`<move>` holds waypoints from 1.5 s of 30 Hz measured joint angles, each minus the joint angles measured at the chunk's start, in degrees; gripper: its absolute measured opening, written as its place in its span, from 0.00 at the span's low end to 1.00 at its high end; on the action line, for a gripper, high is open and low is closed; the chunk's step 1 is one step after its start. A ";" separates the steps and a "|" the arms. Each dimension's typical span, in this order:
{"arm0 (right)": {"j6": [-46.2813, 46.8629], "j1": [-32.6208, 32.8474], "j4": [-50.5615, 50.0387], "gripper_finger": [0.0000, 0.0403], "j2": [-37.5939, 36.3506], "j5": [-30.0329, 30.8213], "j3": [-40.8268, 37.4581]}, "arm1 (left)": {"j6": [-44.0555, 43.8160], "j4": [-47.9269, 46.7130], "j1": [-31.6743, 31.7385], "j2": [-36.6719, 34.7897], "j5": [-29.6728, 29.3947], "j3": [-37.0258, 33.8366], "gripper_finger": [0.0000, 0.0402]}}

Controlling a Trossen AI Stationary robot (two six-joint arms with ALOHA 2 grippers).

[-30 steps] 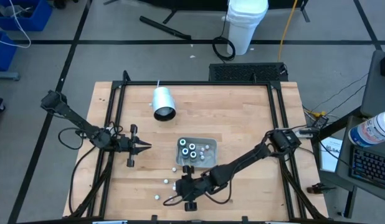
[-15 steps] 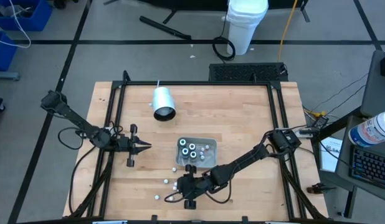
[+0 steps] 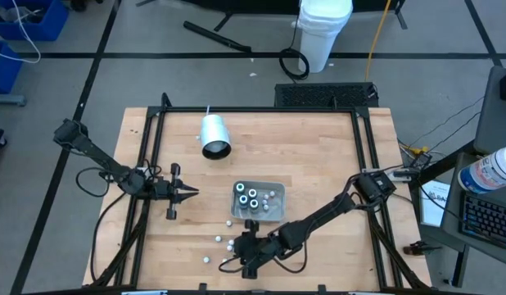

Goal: Pick & Place food coloring
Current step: Put the green food coloring bottle into the gray bin

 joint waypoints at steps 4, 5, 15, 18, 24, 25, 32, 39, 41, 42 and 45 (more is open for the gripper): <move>0.61 0.00 0.80 0.38 1.85 -0.19 -0.20 | -0.01 -0.05 0.00 0.00 0.00 0.00 0.10; 0.84 0.00 0.89 0.38 2.30 -0.21 -0.20 | -0.01 -0.05 0.00 0.02 0.00 0.01 0.10; 1.38 0.00 1.56 0.38 2.36 -0.15 -0.21 | -0.12 -0.12 0.00 0.00 -0.02 0.01 0.10; 1.32 0.00 1.34 0.38 2.62 -0.15 -0.20 | -0.16 -0.18 0.00 0.00 -0.02 0.01 0.10; -0.10 0.00 2.48 0.38 3.37 -0.20 -0.15 | -0.16 -0.44 0.00 0.01 -0.02 -0.01 0.10; -0.30 0.00 2.34 0.38 3.55 -0.04 -0.13 | -0.16 -0.44 0.00 0.02 -0.02 0.01 0.10; -1.02 -0.04 2.22 0.37 3.70 -0.11 -0.18 | -0.16 -0.44 0.00 0.01 -0.04 -0.01 0.10; -1.44 -0.02 2.11 0.36 3.70 -0.15 -0.18 | -0.14 -0.44 0.00 0.00 -0.04 0.01 0.10; -1.57 -0.02 2.13 0.34 3.72 -0.13 -0.18 | -0.14 -0.44 0.00 0.00 -0.04 0.01 0.10; -1.59 -0.02 2.15 0.32 3.70 -0.13 -0.18 | -0.14 -0.44 0.00 0.01 -0.04 0.01 0.10; -1.68 -0.02 2.19 0.26 3.68 -0.04 -0.18 | -0.14 -0.44 0.00 0.00 -0.04 0.01 0.10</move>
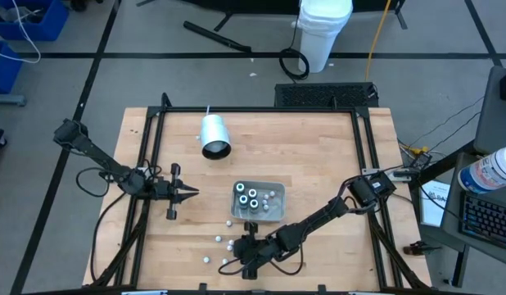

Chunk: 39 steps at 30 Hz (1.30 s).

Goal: Pick & Place food coloring
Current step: Put the green food coloring bottle into the gray bin

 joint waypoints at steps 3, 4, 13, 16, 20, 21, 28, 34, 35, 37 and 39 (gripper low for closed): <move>-0.53 0.00 0.23 0.18 -0.03 0.08 0.01 | 0.00 -0.04 0.00 0.00 0.00 -0.02 0.10; -0.55 0.01 0.30 0.16 -0.04 0.15 0.01 | 0.00 -0.11 0.00 0.00 0.00 0.00 0.10; -0.33 0.02 0.14 0.11 -0.12 0.18 0.07 | 0.02 -1.44 0.00 0.02 -0.02 0.00 0.10; -0.13 0.23 -0.77 0.11 -0.78 -0.12 0.00 | 0.02 -1.52 0.00 0.02 -0.02 0.00 0.10; -1.65 0.88 -3.40 0.10 -3.83 -0.34 -0.10 | 0.02 -1.68 0.00 0.00 -0.02 0.00 0.10; -2.12 1.17 -4.30 0.10 -5.03 -0.31 -0.10 | 0.02 -1.68 0.00 0.02 -0.02 0.00 0.10; -5.92 2.45 -8.76 0.10 -12.67 0.25 -0.06 | 0.02 -1.73 0.00 0.02 -0.02 0.00 0.10; -9.76 2.75 -18.21 0.10 -20.12 8.93 -0.01 | 0.00 -1.70 0.00 0.00 -0.02 0.00 0.10; -10.03 2.76 -20.05 0.10 -21.12 11.02 -0.01 | 0.00 -1.70 0.01 0.01 -0.02 0.00 0.10; -10.20 2.78 -24.39 0.10 -23.05 15.56 -0.01 | 0.00 -1.70 0.00 0.01 -0.02 0.00 0.10; -9.16 2.76 -27.86 0.10 -24.11 20.22 0.01 | 0.00 -1.71 0.00 0.02 -0.01 0.00 0.10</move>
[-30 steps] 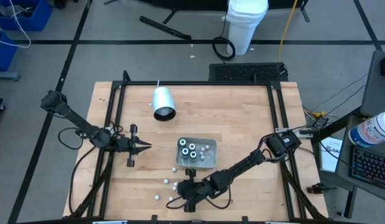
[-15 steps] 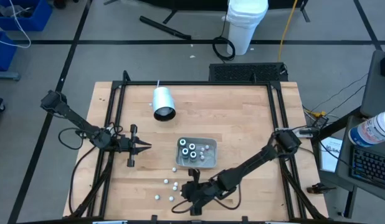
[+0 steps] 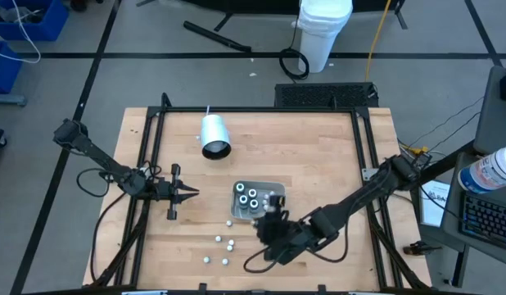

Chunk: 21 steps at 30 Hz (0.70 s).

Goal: Pick & Place food coloring
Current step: Put the green food coloring bottle into the gray bin

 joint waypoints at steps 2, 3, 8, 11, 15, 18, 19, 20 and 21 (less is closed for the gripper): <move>1.15 -0.01 -2.57 0.10 -0.38 3.32 -0.40 | 0.00 -0.01 0.00 -0.02 -0.01 0.00 0.10; 1.16 -0.04 -2.72 0.10 -0.44 3.96 -1.05 | 0.00 -0.04 0.00 -0.02 -0.01 0.00 0.10; 2.73 -0.42 -2.14 0.11 -0.43 3.93 -4.85 | -0.02 -0.47 0.00 0.00 0.03 0.00 0.10; 5.32 -1.03 -2.73 0.11 -0.43 3.94 -7.45 | -0.02 -0.45 0.00 0.00 0.03 0.00 0.10; 8.87 -1.99 -5.14 0.11 -0.47 4.11 -9.38 | -0.02 -0.45 0.00 0.00 0.03 0.00 0.10; 10.86 -3.41 -4.76 0.11 -0.52 4.01 -11.78 | -0.02 -0.45 0.00 -0.01 0.03 0.00 0.10; 11.79 -3.88 -4.80 0.11 -0.45 4.00 -12.56 | -0.02 -0.45 0.00 -0.01 0.03 0.00 0.10; 12.53 -4.28 -4.89 0.11 -0.43 4.02 -13.30 | -0.02 -0.45 0.00 0.00 0.03 0.00 0.10; 13.54 -4.55 -4.96 0.11 -0.45 4.10 -13.94 | -0.02 -0.45 0.00 0.00 0.03 0.00 0.10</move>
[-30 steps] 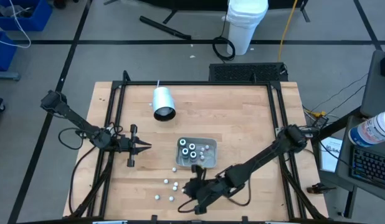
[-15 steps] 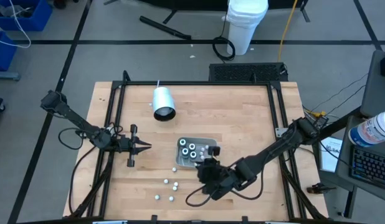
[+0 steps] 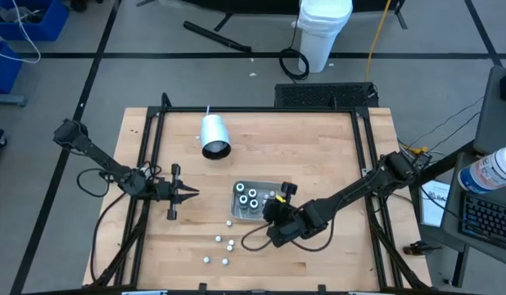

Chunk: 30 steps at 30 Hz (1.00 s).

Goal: Pick & Place food coloring
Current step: Put the green food coloring bottle into the gray bin

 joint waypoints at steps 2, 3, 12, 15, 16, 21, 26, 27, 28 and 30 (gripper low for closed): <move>2.44 -0.44 0.49 0.11 -0.01 0.00 -1.23 | 0.00 0.02 0.00 0.00 0.00 0.00 0.10; 3.63 -0.60 0.82 0.11 -0.01 -0.05 -1.93 | 0.00 0.00 0.00 0.00 0.00 0.00 0.10; 9.74 -1.37 8.39 0.11 -0.02 -0.24 -5.56 | 0.00 -0.81 0.00 -0.02 0.02 0.00 0.10; 8.90 -1.33 8.54 0.11 -0.01 -0.45 -5.58 | 0.00 -0.81 0.00 -0.01 0.02 0.00 0.10; 8.80 -1.33 8.55 0.11 -0.02 -0.48 -5.58 | 0.00 -0.81 0.00 -0.01 0.02 0.00 0.10; 10.52 -1.25 8.79 0.11 -0.02 -0.59 -5.58 | 0.00 -0.81 0.00 0.00 0.02 0.00 0.10; 14.23 -1.24 9.35 0.11 0.00 -0.59 -5.58 | 0.00 -0.79 0.00 -0.01 0.02 0.00 0.10; 14.74 -1.23 9.74 0.11 -0.01 -0.59 -5.58 | -0.02 -0.79 0.00 0.00 0.02 0.00 0.10; 15.10 -1.21 10.12 0.11 -0.01 -0.59 -5.58 | 0.00 -0.79 0.00 0.00 0.02 0.00 0.10; 15.19 -0.87 11.21 0.11 0.00 -0.48 -5.58 | -0.10 -0.79 0.00 0.00 0.02 0.00 0.10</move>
